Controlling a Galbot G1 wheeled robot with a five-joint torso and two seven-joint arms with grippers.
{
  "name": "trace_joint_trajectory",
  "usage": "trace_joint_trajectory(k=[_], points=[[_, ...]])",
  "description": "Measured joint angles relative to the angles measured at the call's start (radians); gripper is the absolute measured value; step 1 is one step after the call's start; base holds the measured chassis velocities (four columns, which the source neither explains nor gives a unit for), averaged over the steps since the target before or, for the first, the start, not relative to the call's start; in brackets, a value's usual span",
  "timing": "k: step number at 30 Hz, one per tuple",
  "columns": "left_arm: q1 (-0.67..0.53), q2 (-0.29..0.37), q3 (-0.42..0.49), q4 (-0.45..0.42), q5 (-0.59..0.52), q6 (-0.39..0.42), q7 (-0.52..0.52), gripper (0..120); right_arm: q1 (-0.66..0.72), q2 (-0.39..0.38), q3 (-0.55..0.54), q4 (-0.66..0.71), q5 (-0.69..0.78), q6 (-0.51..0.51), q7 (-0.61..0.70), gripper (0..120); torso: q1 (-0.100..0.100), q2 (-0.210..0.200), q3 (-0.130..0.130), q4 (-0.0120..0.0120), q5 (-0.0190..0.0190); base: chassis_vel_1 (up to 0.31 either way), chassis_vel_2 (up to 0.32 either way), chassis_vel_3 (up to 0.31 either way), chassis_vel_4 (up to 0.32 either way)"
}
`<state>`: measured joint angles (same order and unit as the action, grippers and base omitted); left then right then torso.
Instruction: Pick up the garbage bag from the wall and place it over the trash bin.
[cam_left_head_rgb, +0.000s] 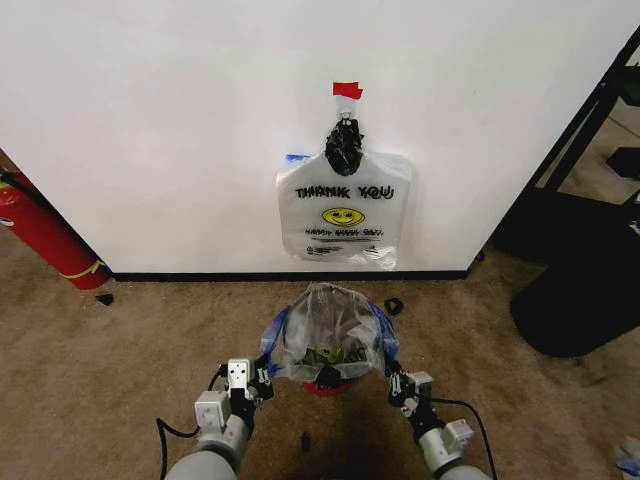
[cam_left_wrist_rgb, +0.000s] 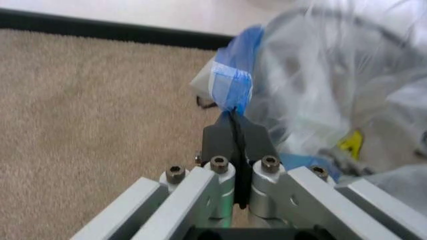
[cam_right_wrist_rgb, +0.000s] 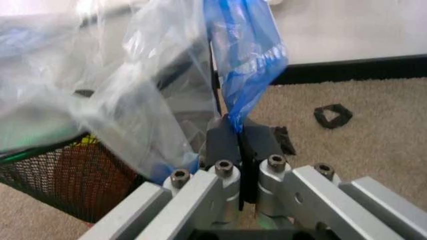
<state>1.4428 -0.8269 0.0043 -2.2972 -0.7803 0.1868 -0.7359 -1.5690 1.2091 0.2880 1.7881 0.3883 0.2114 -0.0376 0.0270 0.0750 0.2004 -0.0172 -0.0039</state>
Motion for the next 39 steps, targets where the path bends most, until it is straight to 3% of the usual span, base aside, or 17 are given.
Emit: trace_joint_trajectory(k=[6, 14, 25, 39], points=[[0.043, 0.02, -0.048, -0.037, -0.052, 0.029, 0.009, 0, -0.018, -0.019, 0.011, -0.005, -0.001, 0.006, -0.012, 0, 0.0, 0.0, 0.0, -0.0001, 0.0, 0.0, 0.0, 0.0, 0.0], [0.099, 0.015, -0.021, -0.017, -0.024, 0.036, 0.043, 0, 0.007, -0.026, 0.009, -0.029, 0.031, -0.013, -0.003, 0, 0.0, 0.0, 0.0, 0.0003, 0.0001, 0.0, 0.0, 0.0, 0.0], [-0.054, -0.028, 0.038, 0.122, -0.042, 0.05, 0.048, 0, 0.086, -0.041, 0.0, -0.04, 0.138, -0.099, 0.024, 0, 0.0, 0.0, 0.0, 0.0, 0.0, 0.0, 0.0, 0.0, 0.0], [-0.167, 0.009, 0.131, 0.203, -0.067, 0.082, 0.07, 0, 0.191, -0.081, -0.054, -0.082, 0.161, -0.221, 0.047, 0, 0.0, 0.0, 0.0, 0.0, 0.0001, 0.0, 0.0, 0.0, 0.0]])
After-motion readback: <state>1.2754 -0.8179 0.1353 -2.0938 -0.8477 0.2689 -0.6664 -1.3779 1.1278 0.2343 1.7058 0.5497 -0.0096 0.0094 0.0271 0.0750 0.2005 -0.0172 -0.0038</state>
